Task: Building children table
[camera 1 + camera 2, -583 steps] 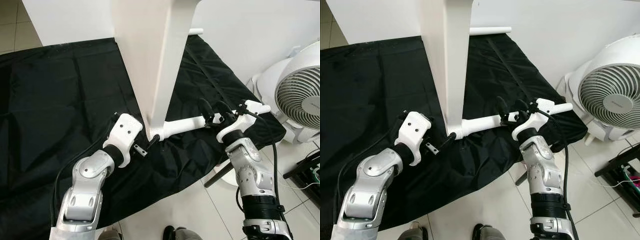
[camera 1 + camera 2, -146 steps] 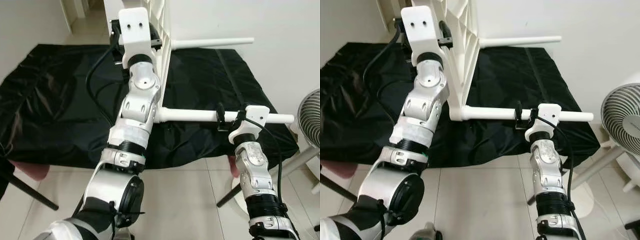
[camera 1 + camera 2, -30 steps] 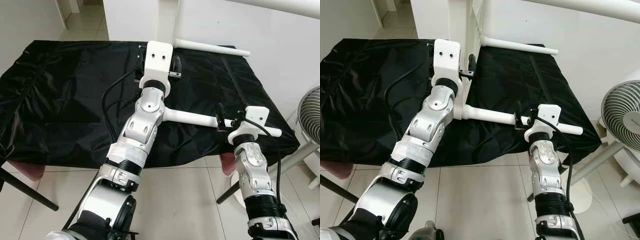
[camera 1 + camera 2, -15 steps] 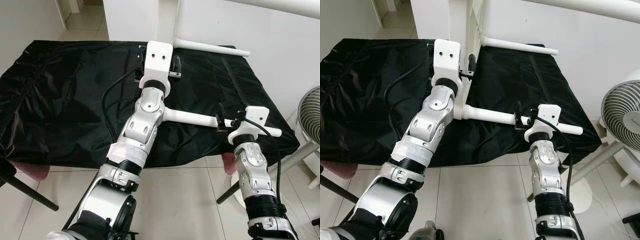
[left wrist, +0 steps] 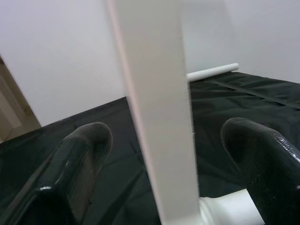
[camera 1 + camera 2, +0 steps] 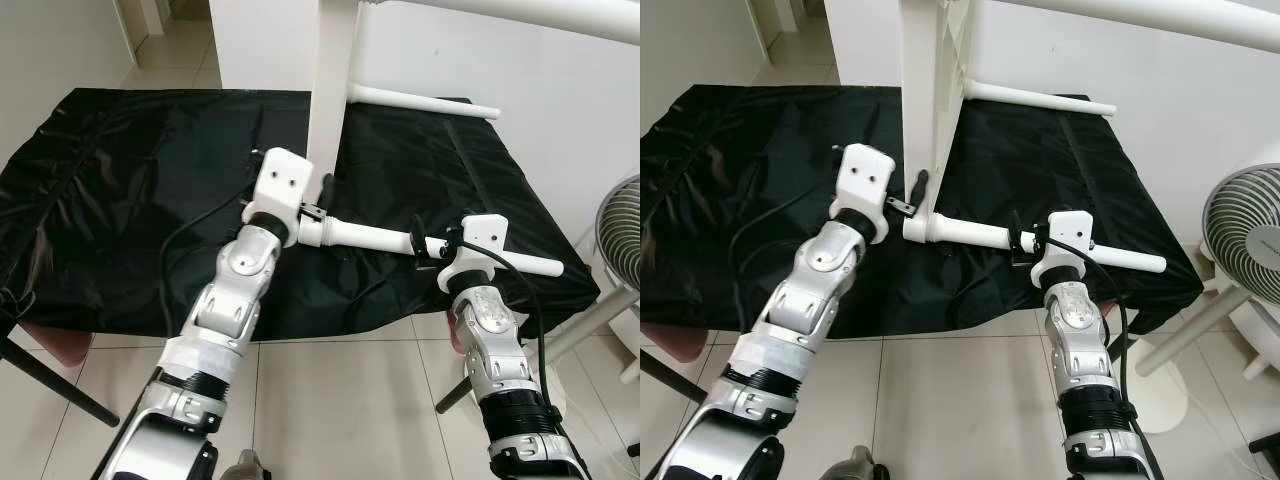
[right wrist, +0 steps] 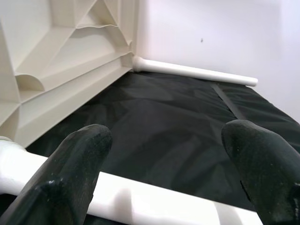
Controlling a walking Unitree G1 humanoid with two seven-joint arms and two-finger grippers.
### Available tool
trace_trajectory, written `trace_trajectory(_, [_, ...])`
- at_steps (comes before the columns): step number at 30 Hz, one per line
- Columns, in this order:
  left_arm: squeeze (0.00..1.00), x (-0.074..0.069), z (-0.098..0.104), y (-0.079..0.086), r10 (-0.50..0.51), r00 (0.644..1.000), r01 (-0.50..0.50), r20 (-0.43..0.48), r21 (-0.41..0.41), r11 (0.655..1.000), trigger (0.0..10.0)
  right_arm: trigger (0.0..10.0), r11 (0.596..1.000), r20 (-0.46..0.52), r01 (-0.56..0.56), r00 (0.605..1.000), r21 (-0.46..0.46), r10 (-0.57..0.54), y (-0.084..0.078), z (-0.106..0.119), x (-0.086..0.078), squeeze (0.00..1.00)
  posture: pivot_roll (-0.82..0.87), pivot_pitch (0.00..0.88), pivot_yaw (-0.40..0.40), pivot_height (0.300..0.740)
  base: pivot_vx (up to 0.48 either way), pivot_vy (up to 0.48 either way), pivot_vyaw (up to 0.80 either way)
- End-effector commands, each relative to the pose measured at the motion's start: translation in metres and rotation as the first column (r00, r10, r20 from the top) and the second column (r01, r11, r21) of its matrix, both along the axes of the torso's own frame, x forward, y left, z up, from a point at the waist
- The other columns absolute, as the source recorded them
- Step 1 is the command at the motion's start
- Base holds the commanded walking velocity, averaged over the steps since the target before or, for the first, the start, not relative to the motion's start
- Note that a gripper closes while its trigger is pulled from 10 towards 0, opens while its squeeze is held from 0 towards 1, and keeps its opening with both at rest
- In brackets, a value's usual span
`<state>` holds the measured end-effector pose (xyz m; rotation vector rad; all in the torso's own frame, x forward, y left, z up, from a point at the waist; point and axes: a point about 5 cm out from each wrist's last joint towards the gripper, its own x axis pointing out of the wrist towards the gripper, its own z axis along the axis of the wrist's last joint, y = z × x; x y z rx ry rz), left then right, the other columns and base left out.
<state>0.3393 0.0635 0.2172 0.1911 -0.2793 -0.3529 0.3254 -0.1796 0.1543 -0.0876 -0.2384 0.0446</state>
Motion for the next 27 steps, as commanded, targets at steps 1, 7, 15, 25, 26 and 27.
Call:
trace_trajectory(1, [0.00, -0.001, 0.001, 0.001, -0.004, 1.000, 0.004, 0.009, -0.006, 1.000, 10.0, 10.0, 1.000, -0.011, 0.004, 1.000, -0.004, -0.004, -0.002, -0.001, 0.001, 0.00, 0.11, 0.000, 0.000, 0.740, 0.000, 0.000, 0.00])
trace_trajectory(7, [0.00, -0.007, -0.007, 0.012, -0.005, 1.000, 0.005, -0.003, 0.015, 1.000, 10.0, 10.0, 1.000, -0.014, -0.003, 1.000, -0.011, 0.003, 0.000, -0.002, 0.001, 0.00, 0.11, 0.000, 0.000, 0.740, 0.000, 0.000, 0.00])
trace_trajectory(15, [0.00, -0.008, -0.024, 0.034, 0.070, 0.996, -0.070, -0.051, 0.004, 0.998, 10.0, 10.0, 1.000, -0.022, -0.007, 1.000, -0.011, 0.007, 0.000, -0.006, 0.000, 0.00, 0.10, 0.065, -0.072, 0.740, 0.000, 0.000, 0.00])
trace_trajectory(25, [0.00, -0.013, -0.047, 0.067, 0.141, 0.979, -0.156, -0.148, -0.092, 0.983, 10.0, 10.0, 0.999, -0.035, -0.030, 0.999, 0.013, 0.031, 0.007, -0.012, -0.001, 0.00, 0.10, 0.084, -0.084, 0.740, 0.000, 0.000, 0.00])
trace_trajectory(26, [0.00, -0.013, -0.047, 0.067, 0.141, 0.979, -0.156, -0.148, -0.092, 0.983, 10.0, 10.0, 0.999, -0.035, -0.030, 0.999, 0.013, 0.031, 0.007, -0.012, -0.001, 0.00, 0.10, 0.084, -0.084, 0.740, 0.000, 0.000, 0.00])
trace_trajectory(27, [0.00, -0.012, -0.049, 0.072, 0.167, 0.974, -0.180, -0.151, -0.073, 0.981, 10.0, 10.0, 0.999, -0.035, -0.033, 0.999, 0.010, 0.034, 0.008, -0.012, -0.001, 0.00, 0.11, 0.087, -0.081, 0.740, 0.000, 0.000, 0.00])
